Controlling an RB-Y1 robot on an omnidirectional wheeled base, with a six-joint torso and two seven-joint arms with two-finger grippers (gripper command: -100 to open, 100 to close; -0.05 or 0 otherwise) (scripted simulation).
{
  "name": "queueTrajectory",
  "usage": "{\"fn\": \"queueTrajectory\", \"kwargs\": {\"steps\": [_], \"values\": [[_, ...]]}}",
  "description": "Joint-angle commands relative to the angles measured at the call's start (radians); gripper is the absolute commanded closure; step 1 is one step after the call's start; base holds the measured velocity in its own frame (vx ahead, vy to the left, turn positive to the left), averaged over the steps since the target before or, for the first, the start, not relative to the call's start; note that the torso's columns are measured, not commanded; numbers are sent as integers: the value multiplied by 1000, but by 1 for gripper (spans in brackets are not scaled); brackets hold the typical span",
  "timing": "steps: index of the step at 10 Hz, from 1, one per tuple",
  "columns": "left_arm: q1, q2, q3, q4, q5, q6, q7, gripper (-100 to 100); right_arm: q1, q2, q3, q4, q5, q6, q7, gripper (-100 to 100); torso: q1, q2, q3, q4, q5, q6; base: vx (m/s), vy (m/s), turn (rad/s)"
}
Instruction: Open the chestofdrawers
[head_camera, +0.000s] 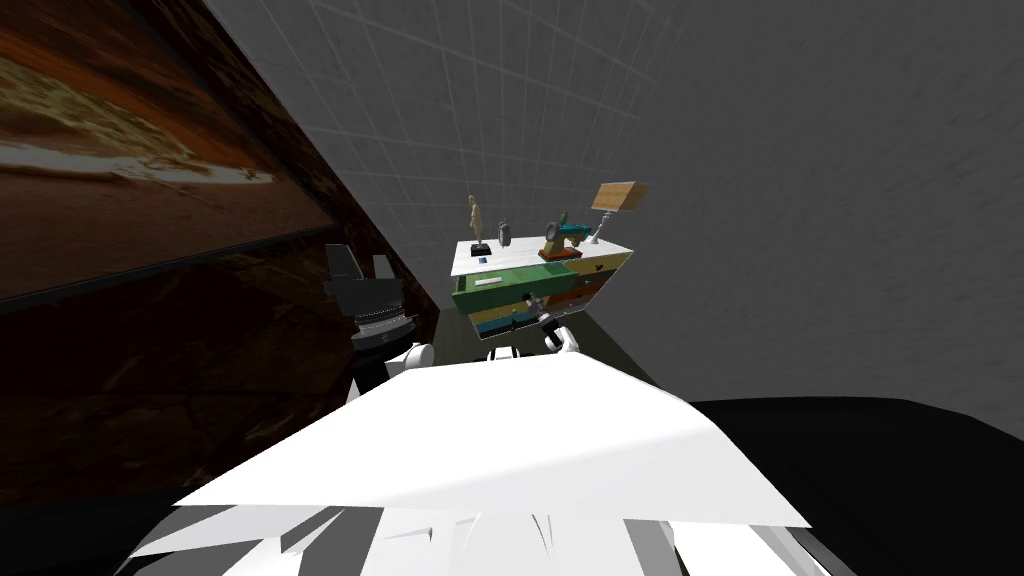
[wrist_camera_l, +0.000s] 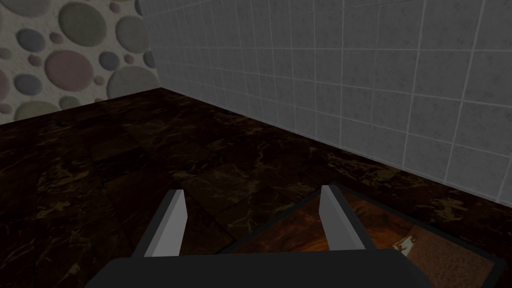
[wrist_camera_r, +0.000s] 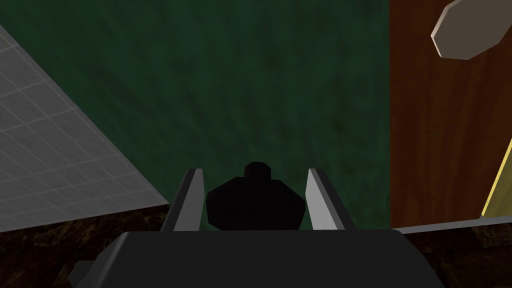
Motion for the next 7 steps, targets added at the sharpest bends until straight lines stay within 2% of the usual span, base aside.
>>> {"fn": "queueTrajectory", "kwargs": {"steps": [1,6,7], "values": [[0,0,0,0,0,0,0,0,1,-1,1,5,0,-4,1,100,0,-2,-2,-1,0,0,-85,-20,-7],[0,0,0,0,0,0,0,0,19,-14,15,7,6,-9,-18,100,0,0,0,0,0,0,-182,-34,-24],[0,0,0,0,0,0,0,0,10,-9,12,-5,4,-7,-15,100,0,-2,-1,-2,-1,-1,-113,-30,-6]]}}
